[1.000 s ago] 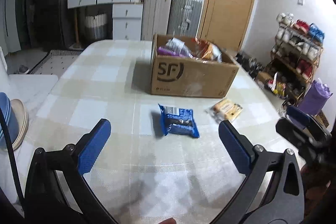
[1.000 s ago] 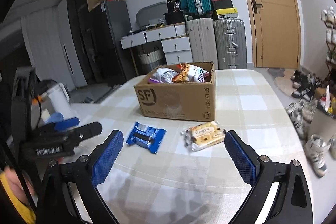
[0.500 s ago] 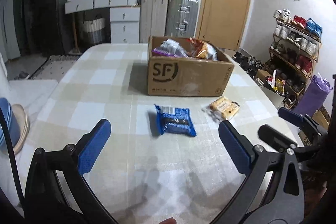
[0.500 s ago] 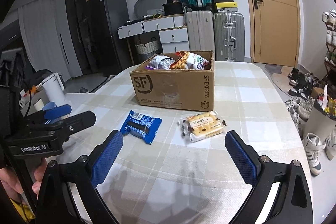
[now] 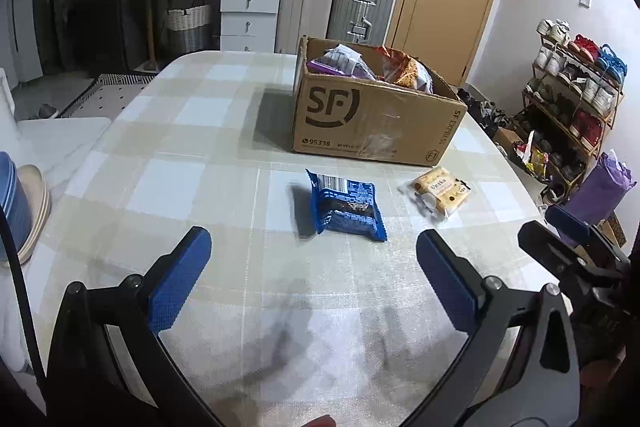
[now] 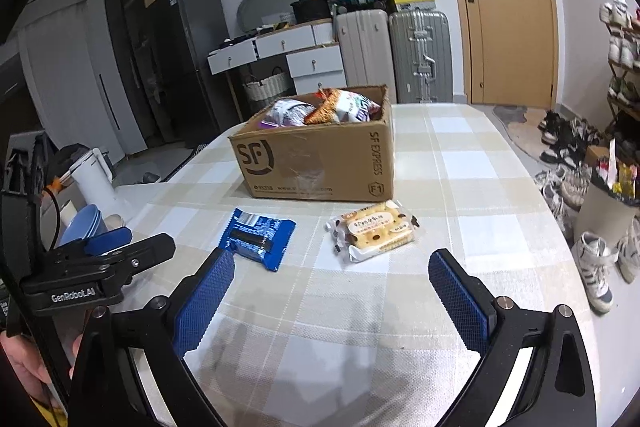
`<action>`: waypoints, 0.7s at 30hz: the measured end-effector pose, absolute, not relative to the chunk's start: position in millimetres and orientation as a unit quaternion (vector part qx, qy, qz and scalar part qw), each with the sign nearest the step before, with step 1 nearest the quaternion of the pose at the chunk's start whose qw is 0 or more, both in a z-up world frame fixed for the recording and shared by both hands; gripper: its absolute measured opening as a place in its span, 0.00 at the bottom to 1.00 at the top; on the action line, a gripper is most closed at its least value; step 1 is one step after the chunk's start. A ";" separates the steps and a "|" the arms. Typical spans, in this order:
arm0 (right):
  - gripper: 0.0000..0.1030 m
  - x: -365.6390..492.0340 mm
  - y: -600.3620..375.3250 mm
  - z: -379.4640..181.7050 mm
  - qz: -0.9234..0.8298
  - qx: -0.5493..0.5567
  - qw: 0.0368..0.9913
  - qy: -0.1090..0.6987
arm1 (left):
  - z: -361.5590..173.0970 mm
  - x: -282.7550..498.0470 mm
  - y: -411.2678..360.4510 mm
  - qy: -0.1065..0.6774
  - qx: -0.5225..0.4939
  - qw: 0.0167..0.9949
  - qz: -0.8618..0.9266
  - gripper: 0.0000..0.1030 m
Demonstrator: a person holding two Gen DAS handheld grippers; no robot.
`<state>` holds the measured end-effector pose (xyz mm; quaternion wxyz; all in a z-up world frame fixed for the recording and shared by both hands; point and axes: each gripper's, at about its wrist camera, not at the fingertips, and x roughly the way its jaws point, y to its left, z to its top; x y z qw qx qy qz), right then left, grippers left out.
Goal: Organize snacks
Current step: 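Grasp the blue cookie packet with the left tool while the right tool grasps the cream cracker packet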
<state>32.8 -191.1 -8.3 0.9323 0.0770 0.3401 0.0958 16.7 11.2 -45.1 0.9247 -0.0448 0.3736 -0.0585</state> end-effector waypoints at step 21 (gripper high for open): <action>0.97 128.0 -227.0 -65.6 0.071 0.086 0.900 0.422 | -122.7 143.7 -46.6 0.480 0.049 0.874 -0.060 0.99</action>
